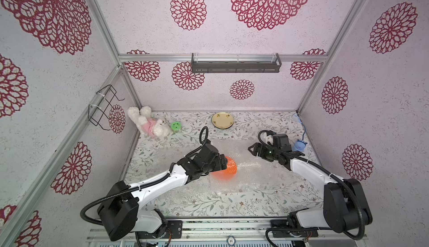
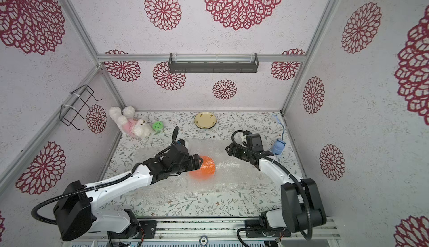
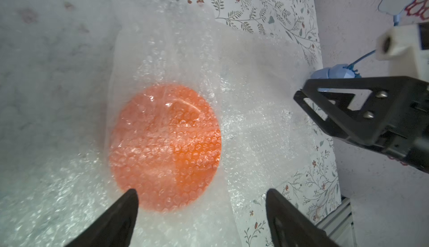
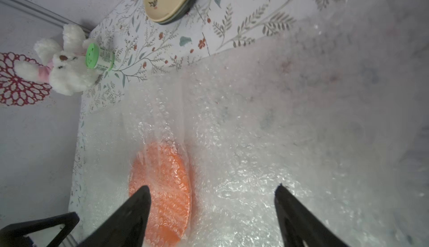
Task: Unpack dinner plates from bubble wrap
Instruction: Unwrap the bubble wrap.
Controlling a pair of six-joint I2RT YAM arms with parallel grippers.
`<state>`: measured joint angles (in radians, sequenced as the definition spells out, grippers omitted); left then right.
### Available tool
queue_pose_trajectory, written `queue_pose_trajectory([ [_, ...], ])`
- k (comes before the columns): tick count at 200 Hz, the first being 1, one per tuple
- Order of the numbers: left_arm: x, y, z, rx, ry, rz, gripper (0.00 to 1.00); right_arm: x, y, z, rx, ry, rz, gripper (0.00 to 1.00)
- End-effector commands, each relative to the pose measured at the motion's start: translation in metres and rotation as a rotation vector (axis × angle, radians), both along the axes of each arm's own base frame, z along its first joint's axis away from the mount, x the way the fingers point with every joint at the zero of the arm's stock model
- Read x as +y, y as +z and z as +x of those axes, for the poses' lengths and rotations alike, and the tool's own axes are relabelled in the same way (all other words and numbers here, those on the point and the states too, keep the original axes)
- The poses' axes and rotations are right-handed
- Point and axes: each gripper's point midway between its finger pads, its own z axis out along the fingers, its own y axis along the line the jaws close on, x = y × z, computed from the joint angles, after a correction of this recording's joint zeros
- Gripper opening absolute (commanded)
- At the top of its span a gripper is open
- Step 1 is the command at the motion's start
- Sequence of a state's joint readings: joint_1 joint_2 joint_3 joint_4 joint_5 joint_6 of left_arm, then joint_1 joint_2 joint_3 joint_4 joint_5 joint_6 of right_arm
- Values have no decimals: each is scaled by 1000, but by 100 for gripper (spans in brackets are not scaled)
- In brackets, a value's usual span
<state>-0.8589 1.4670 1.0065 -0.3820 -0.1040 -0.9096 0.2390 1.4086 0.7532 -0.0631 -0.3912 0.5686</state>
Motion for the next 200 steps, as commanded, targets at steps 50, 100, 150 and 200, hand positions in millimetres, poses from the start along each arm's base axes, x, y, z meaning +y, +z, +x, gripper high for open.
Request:
queue_pose_trajectory([
  [50, -50, -62, 9, 39, -111, 478, 79, -16, -28, -9, 105, -81, 171, 99],
  [100, -62, -102, 12, 86, -115, 656, 74, -28, -43, -14, 133, -110, 201, 99],
  [150, -50, -110, 14, 91, -44, 797, 63, -33, -56, -17, 164, -129, 193, 99],
  [200, -43, -105, 16, 84, 16, 846, 39, -38, -59, -15, 167, -145, 190, 99],
])
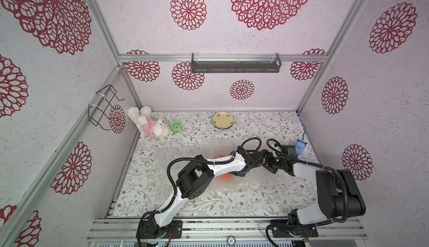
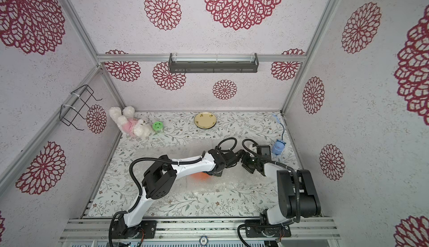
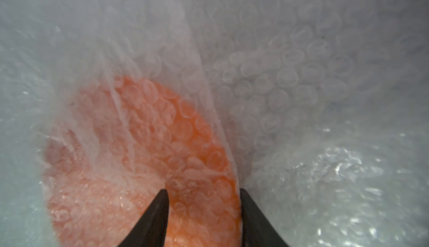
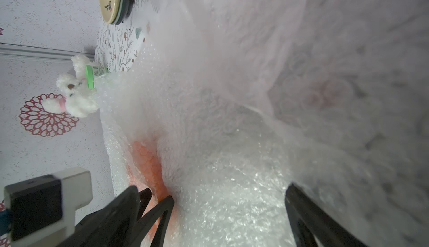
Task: Unpack dinner plates from bubble wrap
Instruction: Unwrap the bubble wrap.
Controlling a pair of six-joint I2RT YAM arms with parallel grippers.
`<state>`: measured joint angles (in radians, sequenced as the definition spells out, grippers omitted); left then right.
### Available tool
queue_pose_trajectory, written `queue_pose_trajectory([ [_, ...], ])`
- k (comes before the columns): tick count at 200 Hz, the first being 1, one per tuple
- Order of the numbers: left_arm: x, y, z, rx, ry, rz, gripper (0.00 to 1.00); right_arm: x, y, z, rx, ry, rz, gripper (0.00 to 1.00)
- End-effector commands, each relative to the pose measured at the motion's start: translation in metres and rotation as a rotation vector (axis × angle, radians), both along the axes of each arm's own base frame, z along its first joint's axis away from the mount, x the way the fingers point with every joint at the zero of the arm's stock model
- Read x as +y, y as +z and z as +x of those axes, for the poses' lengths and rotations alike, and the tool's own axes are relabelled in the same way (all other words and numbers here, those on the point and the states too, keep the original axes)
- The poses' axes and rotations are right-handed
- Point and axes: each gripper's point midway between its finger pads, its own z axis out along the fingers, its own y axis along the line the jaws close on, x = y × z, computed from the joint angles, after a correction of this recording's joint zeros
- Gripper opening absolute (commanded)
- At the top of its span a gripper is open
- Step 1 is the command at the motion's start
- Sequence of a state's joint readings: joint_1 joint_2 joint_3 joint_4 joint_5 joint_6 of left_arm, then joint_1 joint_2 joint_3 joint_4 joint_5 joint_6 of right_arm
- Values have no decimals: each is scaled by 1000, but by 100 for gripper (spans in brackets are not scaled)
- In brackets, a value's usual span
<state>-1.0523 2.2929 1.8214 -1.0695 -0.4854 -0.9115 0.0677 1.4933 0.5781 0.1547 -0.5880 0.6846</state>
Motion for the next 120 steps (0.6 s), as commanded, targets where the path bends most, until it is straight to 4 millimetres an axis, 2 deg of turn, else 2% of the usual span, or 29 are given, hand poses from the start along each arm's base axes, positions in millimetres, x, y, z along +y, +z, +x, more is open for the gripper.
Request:
queue_pose_trajectory([
  [1, 13, 5, 1, -38, 38, 76, 38, -5, -11, -5, 43, -23, -7, 99],
  [26, 12, 1, 1, -27, 36, 90, 28, -7, -13, -4, 47, -27, -17, 99],
  [56, 11, 7, 2, -37, 36, 91, 14, -10, -17, -5, 56, -37, -35, 99],
  [81, 10, 26, 3, -53, 33, 61, 0, -11, -19, -5, 65, -42, -41, 99],
  [120, 13, 66, 8, -81, 51, -64, 0, -13, -23, -4, 76, -48, -52, 99],
])
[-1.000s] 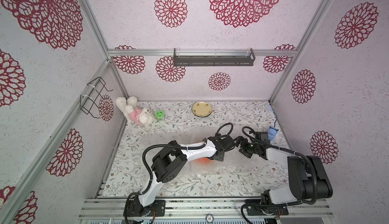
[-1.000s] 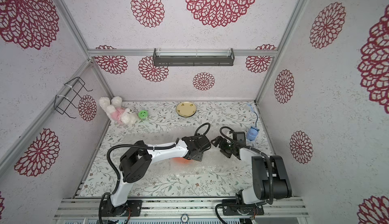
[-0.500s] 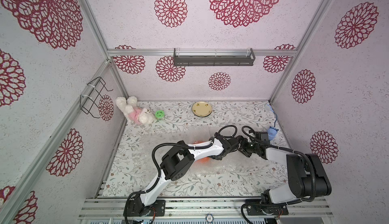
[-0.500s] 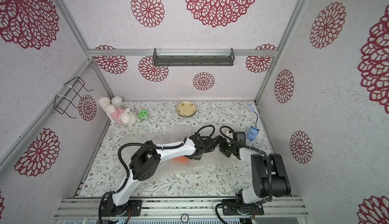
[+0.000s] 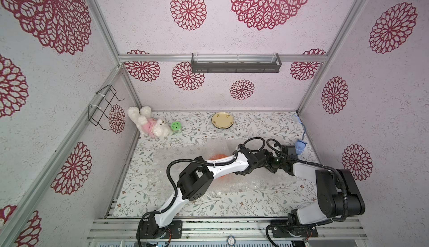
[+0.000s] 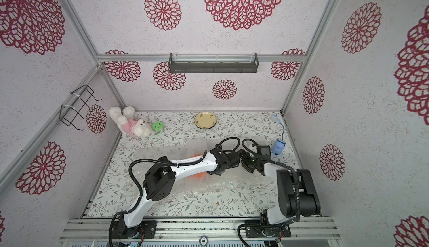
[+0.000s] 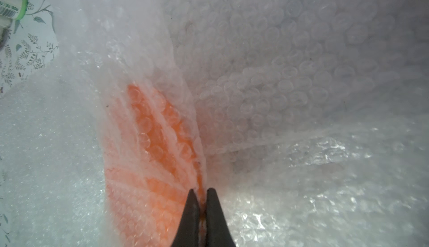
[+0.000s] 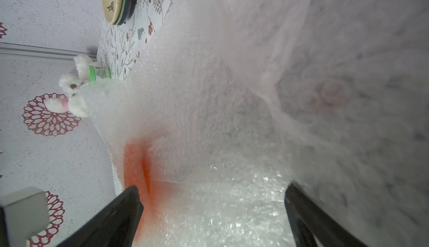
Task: Unpack dinner plates from bubble wrap
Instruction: Unwrap the bubble wrap.
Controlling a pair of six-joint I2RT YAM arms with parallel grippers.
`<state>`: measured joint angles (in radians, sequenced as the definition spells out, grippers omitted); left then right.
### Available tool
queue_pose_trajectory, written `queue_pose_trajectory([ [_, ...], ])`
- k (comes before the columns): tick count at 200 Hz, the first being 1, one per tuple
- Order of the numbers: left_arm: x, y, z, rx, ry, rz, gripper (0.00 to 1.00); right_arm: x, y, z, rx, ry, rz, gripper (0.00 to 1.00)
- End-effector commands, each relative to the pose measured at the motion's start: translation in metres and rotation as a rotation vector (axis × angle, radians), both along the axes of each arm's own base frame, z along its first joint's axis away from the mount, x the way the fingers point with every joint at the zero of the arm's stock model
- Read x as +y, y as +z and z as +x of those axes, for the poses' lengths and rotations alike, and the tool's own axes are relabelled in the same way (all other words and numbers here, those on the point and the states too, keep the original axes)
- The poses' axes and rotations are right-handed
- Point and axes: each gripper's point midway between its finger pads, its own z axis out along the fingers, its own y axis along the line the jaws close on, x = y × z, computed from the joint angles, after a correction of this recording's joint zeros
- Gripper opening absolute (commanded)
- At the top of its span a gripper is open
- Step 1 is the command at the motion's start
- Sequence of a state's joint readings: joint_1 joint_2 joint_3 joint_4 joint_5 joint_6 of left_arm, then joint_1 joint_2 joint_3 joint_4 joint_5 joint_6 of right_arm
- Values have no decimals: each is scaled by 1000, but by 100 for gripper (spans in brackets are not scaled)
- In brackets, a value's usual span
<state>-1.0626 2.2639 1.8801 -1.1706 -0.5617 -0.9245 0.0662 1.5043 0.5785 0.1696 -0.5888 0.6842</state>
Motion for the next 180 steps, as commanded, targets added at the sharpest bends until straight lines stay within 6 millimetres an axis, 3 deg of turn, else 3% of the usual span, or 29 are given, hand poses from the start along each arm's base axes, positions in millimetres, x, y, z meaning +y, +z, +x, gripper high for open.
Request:
queue_pose_trajectory([
  [1, 7, 34, 4, -22, 47, -114, 0, -12, -22, -6, 80, -47, -52, 99],
  [31, 24, 64, 10, -43, 73, -257, 0, -13, -23, -6, 85, -48, -61, 99],
  [33, 27, 77, 10, -57, 73, -290, 0, -13, -23, -6, 84, -47, -61, 99],
  [44, 33, 93, 13, -60, 75, -387, 0, -11, -24, -7, 85, -38, -52, 99],
  [98, 76, 143, 20, -82, 80, -944, 0, -15, -28, -7, 100, -52, -77, 99],
  [123, 103, 151, 14, -127, 92, -1084, 0, -17, -30, -7, 111, -60, -85, 99],
  [180, 144, 136, 3, -218, 163, -1344, 0, -16, -33, -4, 124, -63, -85, 99],
])
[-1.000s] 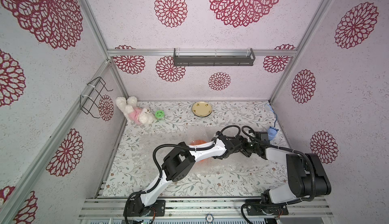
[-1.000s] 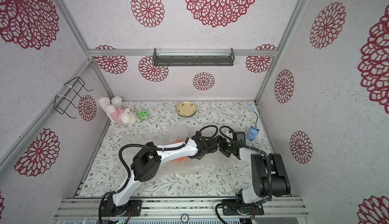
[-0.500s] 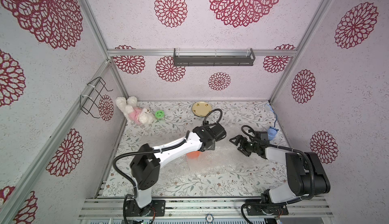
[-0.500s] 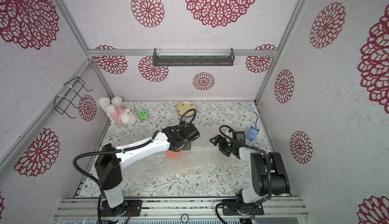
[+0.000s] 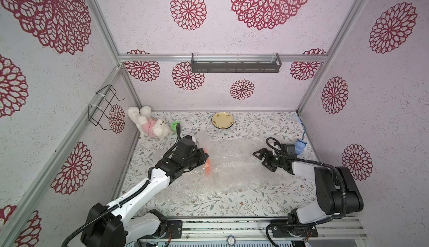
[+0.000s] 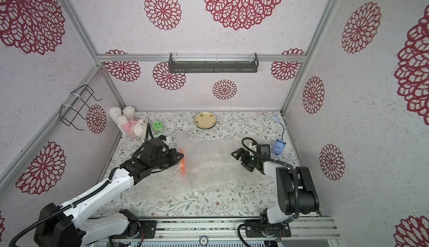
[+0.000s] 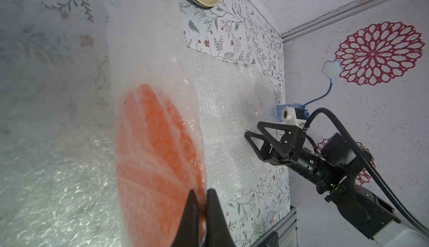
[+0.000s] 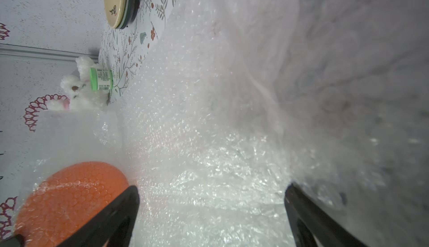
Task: Unpack dinner plates from bubble wrap
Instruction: Unwrap the bubble wrap.
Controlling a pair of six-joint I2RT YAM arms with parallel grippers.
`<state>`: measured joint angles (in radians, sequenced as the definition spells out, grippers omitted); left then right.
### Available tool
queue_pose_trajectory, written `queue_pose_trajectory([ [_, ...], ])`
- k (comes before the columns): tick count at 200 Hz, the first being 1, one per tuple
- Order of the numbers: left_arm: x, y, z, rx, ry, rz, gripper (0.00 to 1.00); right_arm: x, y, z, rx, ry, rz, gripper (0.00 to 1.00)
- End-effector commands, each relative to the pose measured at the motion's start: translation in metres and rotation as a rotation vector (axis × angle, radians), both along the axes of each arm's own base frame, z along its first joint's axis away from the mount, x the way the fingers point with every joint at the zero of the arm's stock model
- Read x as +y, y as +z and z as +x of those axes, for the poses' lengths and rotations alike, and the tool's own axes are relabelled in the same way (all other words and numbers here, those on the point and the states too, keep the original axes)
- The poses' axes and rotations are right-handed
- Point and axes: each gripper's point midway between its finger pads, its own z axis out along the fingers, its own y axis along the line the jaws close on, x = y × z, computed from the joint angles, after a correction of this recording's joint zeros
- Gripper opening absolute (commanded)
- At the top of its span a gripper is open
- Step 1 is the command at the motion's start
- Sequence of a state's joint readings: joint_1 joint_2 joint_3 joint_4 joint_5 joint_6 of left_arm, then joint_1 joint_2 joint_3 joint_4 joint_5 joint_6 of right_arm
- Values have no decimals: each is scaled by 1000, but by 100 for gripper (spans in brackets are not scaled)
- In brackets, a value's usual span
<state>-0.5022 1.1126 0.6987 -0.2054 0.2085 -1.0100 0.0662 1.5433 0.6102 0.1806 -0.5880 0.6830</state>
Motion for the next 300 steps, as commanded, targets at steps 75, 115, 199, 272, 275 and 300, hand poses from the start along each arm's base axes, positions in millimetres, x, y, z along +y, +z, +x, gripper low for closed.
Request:
queue_pose_trajectory([
  [75, 36, -19, 1, -43, 95, -125, 0, -19, -35, -15, 140, -67, -94, 99],
  [115, 45, -28, -1, -25, 121, -106, 14, -18, -37, -15, 145, -63, -90, 99],
  [199, 84, -57, -11, 64, 239, 27, 54, -16, -39, -14, 149, -56, -83, 99],
  [272, 121, -87, -20, 172, 339, 199, 75, -16, -36, -13, 138, -57, -85, 99],
  [275, 122, -89, -21, 181, 341, 210, 75, -17, -35, -13, 135, -57, -85, 99],
  [300, 133, -91, -25, 222, 357, 289, 77, -19, -31, -12, 127, -64, -98, 99],
])
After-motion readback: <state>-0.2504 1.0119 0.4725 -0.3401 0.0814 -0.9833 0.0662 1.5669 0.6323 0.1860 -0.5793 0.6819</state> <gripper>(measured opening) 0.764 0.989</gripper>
